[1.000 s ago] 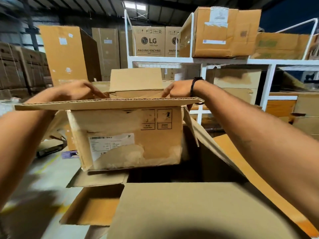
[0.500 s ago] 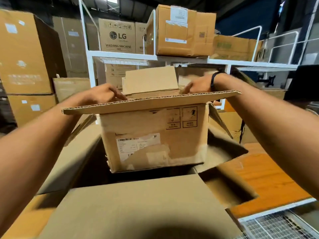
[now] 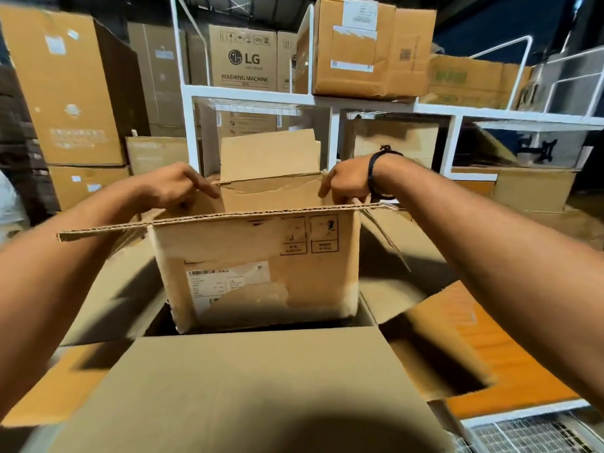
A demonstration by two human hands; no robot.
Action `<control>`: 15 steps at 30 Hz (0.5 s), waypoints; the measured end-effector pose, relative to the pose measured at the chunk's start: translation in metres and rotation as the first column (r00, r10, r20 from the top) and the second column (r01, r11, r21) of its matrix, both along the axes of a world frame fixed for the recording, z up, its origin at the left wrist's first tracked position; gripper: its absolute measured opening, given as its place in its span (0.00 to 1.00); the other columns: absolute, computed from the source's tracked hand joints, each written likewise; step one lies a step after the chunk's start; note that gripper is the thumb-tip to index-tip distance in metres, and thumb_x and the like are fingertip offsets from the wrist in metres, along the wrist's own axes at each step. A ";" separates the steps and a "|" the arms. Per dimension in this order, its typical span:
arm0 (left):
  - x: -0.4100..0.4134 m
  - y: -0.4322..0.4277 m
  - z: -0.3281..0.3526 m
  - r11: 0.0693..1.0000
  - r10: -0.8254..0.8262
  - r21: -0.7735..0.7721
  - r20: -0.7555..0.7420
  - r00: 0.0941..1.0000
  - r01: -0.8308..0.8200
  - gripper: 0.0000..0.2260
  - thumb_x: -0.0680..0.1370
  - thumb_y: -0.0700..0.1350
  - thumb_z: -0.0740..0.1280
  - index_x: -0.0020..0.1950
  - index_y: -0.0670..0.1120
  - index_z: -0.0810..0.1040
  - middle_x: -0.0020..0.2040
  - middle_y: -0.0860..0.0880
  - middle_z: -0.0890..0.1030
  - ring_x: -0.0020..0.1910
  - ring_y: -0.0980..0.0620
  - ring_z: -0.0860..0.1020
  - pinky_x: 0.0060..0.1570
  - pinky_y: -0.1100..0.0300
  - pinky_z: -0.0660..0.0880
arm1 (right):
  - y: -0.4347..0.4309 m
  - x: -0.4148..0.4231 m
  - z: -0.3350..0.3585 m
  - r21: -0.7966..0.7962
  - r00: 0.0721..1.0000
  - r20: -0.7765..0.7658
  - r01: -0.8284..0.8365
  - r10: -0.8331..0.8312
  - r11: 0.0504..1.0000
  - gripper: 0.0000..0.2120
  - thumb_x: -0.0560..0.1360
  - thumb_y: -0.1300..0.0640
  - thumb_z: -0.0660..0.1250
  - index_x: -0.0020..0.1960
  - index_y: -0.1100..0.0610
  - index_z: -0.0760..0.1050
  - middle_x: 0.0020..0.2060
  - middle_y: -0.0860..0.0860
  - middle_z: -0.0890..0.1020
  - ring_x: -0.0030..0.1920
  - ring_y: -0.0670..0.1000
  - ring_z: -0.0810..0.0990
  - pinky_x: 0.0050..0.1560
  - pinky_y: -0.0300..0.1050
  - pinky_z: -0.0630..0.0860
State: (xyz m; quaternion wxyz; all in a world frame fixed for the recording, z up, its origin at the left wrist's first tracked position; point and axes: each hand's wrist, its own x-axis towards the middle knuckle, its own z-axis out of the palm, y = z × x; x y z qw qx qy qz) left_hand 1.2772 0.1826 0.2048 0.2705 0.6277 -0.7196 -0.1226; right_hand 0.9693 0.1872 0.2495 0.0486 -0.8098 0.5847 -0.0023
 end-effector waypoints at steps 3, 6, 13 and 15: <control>0.010 0.007 -0.005 0.999 0.023 0.028 0.002 1.000 -0.023 0.24 0.75 0.26 0.50 0.55 0.41 0.83 0.56 0.41 0.78 0.54 0.44 0.72 0.52 0.51 0.71 | -0.004 0.010 -0.013 0.004 0.998 -0.058 -0.033 0.033 0.999 0.25 0.68 0.53 0.58 0.64 0.56 0.75 0.64 0.58 0.75 0.62 0.60 0.75 0.62 0.58 0.74; 0.005 0.015 -0.029 0.998 0.015 0.064 0.027 1.000 -0.016 0.26 0.74 0.26 0.49 0.52 0.44 0.84 0.56 0.44 0.76 0.52 0.45 0.71 0.49 0.49 0.71 | -0.006 0.015 -0.031 0.024 0.991 -0.127 -0.048 0.051 0.999 0.19 0.77 0.59 0.58 0.65 0.57 0.75 0.66 0.56 0.73 0.67 0.58 0.70 0.68 0.55 0.67; -0.019 0.019 -0.085 0.990 0.003 0.135 0.235 0.972 -0.036 0.27 0.71 0.25 0.52 0.60 0.44 0.81 0.67 0.47 0.74 0.62 0.50 0.72 0.62 0.60 0.67 | -0.016 0.012 -0.096 0.112 0.944 -0.325 -0.022 0.058 0.993 0.21 0.78 0.60 0.59 0.71 0.57 0.69 0.69 0.58 0.70 0.68 0.58 0.68 0.68 0.53 0.66; -0.020 0.018 -0.096 0.989 -0.043 0.149 0.319 0.947 -0.005 0.27 0.71 0.26 0.53 0.62 0.45 0.80 0.69 0.47 0.73 0.68 0.51 0.70 0.65 0.63 0.63 | -0.017 0.012 -0.118 0.061 0.905 -0.425 -0.003 0.029 0.998 0.22 0.80 0.57 0.54 0.73 0.55 0.65 0.72 0.58 0.64 0.71 0.60 0.61 0.69 0.54 0.60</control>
